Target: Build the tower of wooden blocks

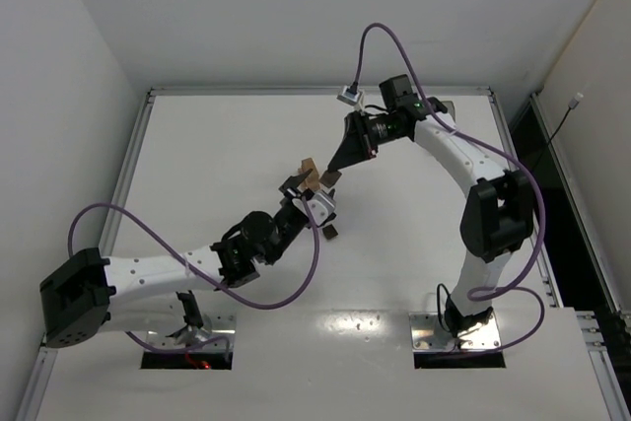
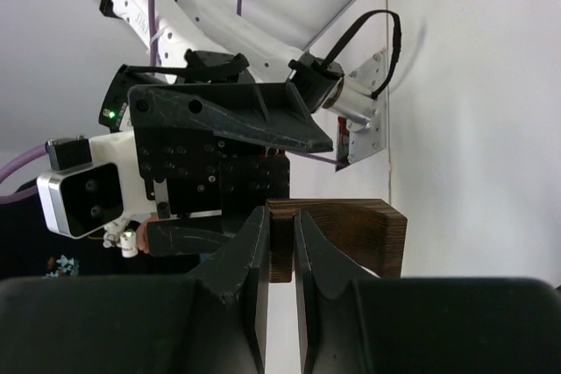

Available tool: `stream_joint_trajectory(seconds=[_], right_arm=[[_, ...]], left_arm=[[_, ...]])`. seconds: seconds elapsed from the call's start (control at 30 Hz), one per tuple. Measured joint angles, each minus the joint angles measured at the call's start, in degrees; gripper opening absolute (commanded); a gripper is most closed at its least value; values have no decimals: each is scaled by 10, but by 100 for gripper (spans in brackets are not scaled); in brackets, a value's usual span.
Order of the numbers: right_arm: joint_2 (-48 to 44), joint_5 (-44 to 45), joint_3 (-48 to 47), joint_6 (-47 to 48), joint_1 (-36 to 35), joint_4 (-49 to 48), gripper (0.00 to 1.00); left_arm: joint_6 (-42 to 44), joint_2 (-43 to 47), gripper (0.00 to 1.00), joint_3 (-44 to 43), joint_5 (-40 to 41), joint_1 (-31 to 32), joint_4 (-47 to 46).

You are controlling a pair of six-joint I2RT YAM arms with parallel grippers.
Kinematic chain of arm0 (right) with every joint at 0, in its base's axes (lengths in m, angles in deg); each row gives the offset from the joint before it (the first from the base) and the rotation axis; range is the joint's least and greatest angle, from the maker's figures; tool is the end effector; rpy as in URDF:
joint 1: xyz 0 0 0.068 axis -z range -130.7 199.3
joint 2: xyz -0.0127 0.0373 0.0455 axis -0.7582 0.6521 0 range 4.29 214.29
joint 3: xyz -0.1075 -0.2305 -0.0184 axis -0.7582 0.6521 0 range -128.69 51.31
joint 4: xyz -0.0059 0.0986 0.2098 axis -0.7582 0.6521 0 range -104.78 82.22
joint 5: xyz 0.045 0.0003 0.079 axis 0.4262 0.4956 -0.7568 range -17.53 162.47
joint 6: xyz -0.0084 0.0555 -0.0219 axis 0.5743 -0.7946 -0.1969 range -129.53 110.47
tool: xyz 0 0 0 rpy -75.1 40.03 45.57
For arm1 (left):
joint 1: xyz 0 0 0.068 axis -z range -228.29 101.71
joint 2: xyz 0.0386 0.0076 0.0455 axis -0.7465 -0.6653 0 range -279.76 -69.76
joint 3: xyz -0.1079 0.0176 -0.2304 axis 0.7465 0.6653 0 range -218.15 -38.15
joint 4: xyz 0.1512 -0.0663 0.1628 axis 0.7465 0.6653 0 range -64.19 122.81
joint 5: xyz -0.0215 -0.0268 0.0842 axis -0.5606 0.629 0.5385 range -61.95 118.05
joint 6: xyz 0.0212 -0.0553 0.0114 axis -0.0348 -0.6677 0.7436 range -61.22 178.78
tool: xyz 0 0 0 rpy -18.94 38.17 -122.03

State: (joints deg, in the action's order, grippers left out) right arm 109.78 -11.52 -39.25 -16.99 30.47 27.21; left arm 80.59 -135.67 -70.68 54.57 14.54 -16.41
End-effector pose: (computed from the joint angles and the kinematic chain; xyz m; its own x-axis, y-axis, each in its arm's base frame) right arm 0.3168 0.1549 0.2873 -0.8575 -0.2781 -0.4329 -0.4399 -0.0403 0.8972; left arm 0.1288 -0.2074 0.2880 0.2860 0.1708 -0.9429 0.5260 0.7945 0.3034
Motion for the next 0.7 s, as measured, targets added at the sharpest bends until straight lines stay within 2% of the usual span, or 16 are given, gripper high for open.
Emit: stream_joint_trajectory(seconds=[0.4,0.47,0.53,0.7], right_arm=[[0,0,2,15,-13,17,0],[0,0,1,15,-15,18,0],[0,0,-3,15,-18,19,0],[0,0,-9,15,-21,14,0]], left_arm=[[-1,-15,57,-7,-16,-15,-12],[-3,-15,53,-7,-19,-15,-12],[-5,-16,47,-8,-22,-15,-12],[-17,-20,11,-11,-30,-15,-11]])
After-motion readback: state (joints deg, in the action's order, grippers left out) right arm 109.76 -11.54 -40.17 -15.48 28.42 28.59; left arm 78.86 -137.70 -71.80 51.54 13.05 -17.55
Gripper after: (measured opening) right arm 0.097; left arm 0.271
